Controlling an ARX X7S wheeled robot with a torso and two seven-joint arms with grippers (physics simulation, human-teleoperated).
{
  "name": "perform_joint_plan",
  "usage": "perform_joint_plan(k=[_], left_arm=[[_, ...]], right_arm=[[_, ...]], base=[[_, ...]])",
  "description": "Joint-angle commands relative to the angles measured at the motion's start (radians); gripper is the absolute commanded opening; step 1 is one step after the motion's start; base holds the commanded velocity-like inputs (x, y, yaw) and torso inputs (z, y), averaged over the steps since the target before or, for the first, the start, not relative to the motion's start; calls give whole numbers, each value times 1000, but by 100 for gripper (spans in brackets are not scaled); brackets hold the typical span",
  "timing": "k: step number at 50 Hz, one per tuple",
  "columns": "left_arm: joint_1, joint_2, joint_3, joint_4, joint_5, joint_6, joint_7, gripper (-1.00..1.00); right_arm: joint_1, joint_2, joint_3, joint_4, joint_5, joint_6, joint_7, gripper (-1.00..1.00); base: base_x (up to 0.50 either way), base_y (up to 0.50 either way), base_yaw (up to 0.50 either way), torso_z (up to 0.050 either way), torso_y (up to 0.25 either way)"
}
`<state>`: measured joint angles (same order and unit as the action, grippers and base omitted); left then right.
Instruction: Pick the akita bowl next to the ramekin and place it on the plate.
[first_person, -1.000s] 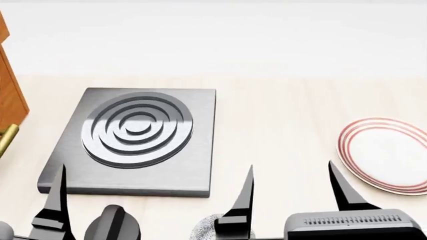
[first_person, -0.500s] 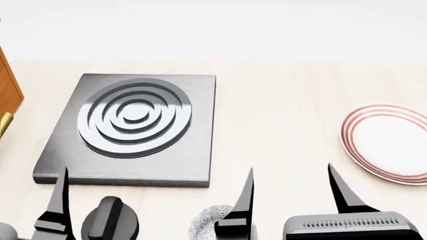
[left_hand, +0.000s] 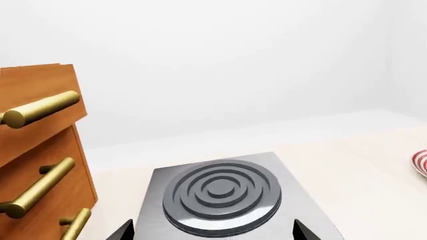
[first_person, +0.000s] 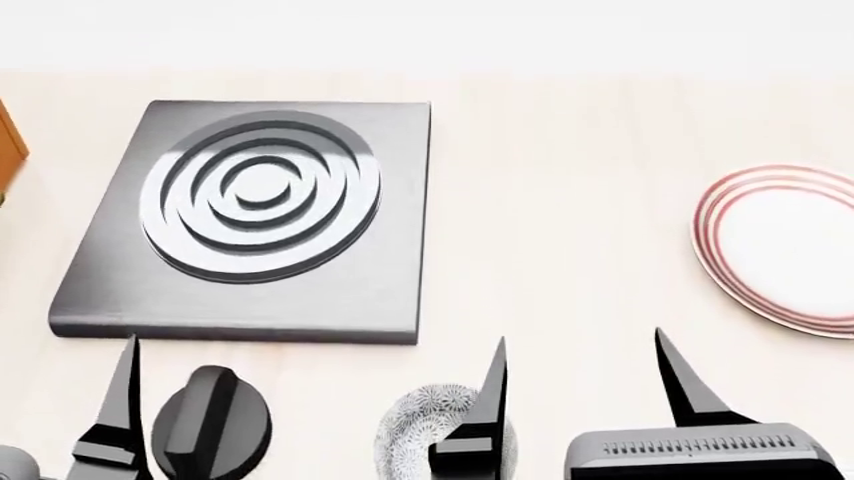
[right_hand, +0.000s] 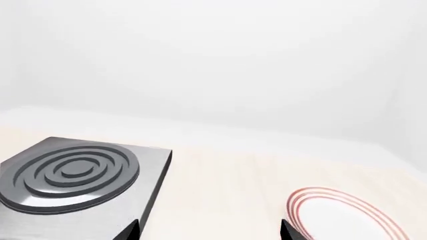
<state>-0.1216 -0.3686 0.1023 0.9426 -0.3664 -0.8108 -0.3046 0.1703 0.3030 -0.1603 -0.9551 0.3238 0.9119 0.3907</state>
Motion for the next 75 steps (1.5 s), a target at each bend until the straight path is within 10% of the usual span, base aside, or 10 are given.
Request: perform_joint_plan(k=[1, 46, 75], left_arm=[[-4, -4, 2, 0, -6, -2, -6, 100], [8, -22, 15, -12, -16, 26, -24, 100], [4, -27, 8, -12, -42, 26, -38, 100]], right_arm=[[8, 4, -2, -2, 8, 8, 7, 100], [-7, 20, -10, 7, 26, -18, 31, 100], [90, -60, 130, -57, 294, 250, 95, 100]], base=[[0, 0, 0, 0, -102], [0, 0, 0, 0, -97], [0, 0, 0, 0, 0]])
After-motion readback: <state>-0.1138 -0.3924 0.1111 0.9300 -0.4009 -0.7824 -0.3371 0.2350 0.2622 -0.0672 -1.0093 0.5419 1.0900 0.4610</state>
